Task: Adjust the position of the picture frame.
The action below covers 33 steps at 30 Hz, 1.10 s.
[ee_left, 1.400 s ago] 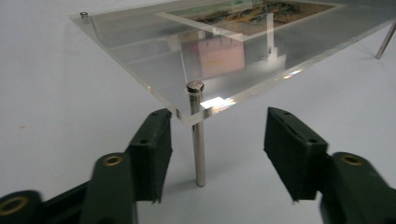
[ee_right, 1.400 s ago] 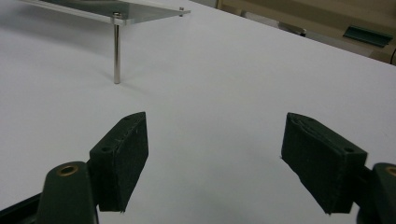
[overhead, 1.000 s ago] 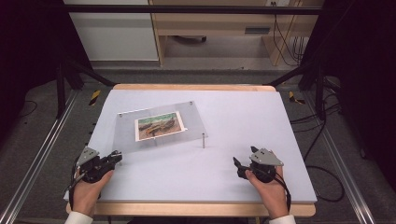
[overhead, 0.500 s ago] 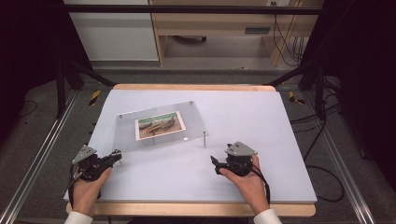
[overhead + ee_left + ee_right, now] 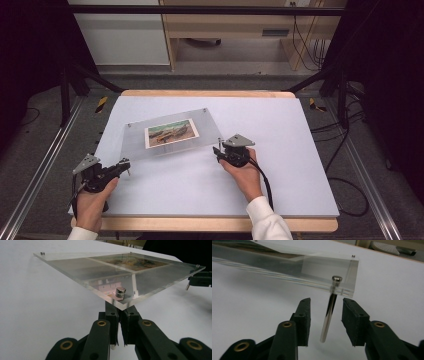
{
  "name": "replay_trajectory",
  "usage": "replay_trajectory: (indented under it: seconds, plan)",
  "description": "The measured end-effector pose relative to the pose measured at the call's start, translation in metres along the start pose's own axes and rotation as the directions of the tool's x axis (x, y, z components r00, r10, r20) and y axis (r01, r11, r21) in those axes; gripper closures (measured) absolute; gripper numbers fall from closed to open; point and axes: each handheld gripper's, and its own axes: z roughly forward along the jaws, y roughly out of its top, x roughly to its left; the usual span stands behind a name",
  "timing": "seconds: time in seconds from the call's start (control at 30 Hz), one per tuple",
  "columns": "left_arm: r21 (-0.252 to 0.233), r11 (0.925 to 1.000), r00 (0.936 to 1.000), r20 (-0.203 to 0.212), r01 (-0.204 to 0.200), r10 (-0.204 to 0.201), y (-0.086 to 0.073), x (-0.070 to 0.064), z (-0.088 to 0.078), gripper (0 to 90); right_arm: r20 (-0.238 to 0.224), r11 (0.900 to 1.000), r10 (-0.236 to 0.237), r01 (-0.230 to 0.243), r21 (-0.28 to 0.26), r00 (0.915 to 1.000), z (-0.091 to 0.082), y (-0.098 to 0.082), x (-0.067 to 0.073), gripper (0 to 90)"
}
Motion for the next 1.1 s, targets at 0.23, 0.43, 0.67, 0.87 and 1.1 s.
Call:
replay_trajectory:
  seconds: [0.23, 0.43, 0.67, 0.87, 1.1]
  plan:
    - [-0.005, 1.0000, 1.0000, 0.001, -0.005, 0.005, 0.001, -0.001, -0.001, 84.1, -0.043, 0.998, 0.052, -0.054, -0.039, 0.9977, 0.012, 0.004, -0.011, 73.9]
    - [-0.016, 0.9999, 1.0000, 0.001, -0.001, 0.001, 0.001, -0.002, -0.001, 84.2, -0.094, 0.993, 0.098, -0.104, -0.058, 0.9908, 0.015, 0.010, -0.015, 84.3]
    - [-0.020, 0.9998, 1.0000, -0.004, -0.008, 0.007, 0.001, -0.002, 0.000, 83.7, -0.115, 0.988, 0.138, -0.145, -0.052, 0.9837, 0.014, 0.011, -0.017, 84.8]
    - [-0.025, 0.9996, 0.9998, -0.011, -0.016, 0.016, 0.000, -0.002, 0.010, 81.0, -0.118, 0.988, 0.137, -0.144, -0.050, 0.9834, 0.015, 0.010, -0.017, 84.8]
    - [-0.035, 0.9993, 0.9997, -0.017, -0.015, 0.015, 0.003, 0.001, 0.017, 82.7, -0.123, 0.987, 0.145, -0.152, -0.045, 0.9816, 0.015, 0.010, -0.015, 84.7]
